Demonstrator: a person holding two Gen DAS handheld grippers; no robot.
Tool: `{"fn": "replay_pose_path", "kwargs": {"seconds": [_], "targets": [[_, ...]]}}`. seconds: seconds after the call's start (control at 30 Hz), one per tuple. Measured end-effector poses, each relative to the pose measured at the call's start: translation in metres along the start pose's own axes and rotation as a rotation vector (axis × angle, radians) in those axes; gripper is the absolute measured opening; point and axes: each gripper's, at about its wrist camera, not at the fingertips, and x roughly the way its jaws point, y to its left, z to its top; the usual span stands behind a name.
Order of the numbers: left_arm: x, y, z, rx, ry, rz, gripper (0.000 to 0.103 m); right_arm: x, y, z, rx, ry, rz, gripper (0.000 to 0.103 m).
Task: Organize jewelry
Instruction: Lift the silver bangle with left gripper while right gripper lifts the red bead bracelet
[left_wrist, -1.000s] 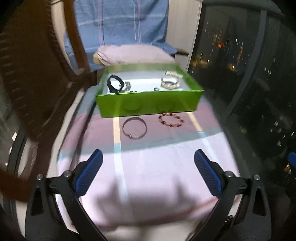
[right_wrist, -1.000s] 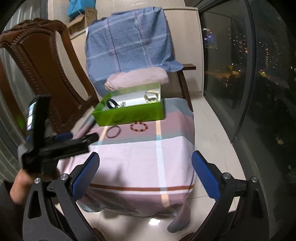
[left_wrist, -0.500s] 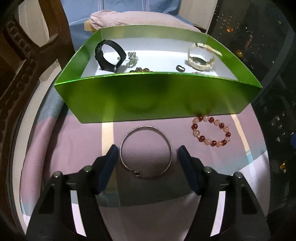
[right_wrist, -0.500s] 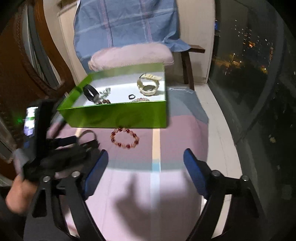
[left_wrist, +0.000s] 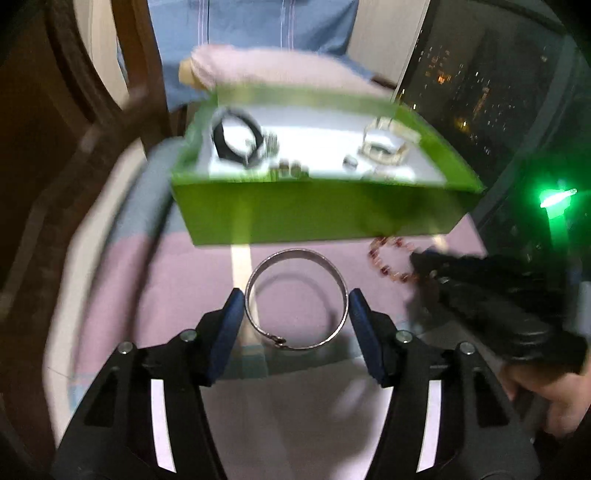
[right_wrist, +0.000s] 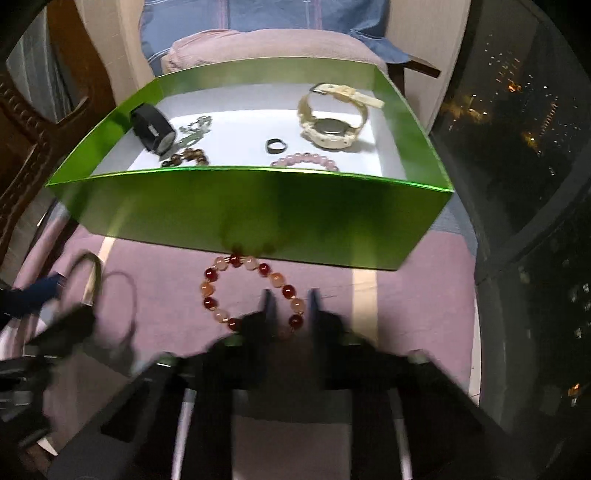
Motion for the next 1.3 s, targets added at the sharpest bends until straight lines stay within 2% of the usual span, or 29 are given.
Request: {"fn": "replay_pose_path", "kwargs": {"seconds": [0.1, 0.23, 0.5, 0.7, 0.9, 1.3], "targets": [[-0.041, -0.005, 0.007, 0.017, -0.091, 0.013, 0.058, -0.005, 0.002, -0.004, 0.012, -0.003, 0.021, 0.008], [-0.083, -0.011, 0.012, 0.030, -0.170, 0.008, 0.058, -0.047, 0.002, -0.016, 0.048, -0.082, 0.072, 0.008], [-0.149, -0.019, -0.024, 0.002, -0.229, -0.016, 0.058, -0.179, -0.008, -0.049, 0.093, -0.288, 0.129, 0.008], [-0.191, -0.023, -0.057, -0.038, -0.242, -0.019, 0.058, -0.244, -0.014, -0.096, 0.101, -0.357, 0.155, 0.008], [-0.204, -0.033, -0.075, -0.035, -0.241, -0.018, 0.058, -0.272, -0.014, -0.129, 0.111, -0.392, 0.168, 0.008], [-0.224, -0.050, -0.086, -0.009, -0.258, -0.018, 0.058, -0.289, -0.016, -0.150, 0.108, -0.405, 0.190, 0.008]]}}
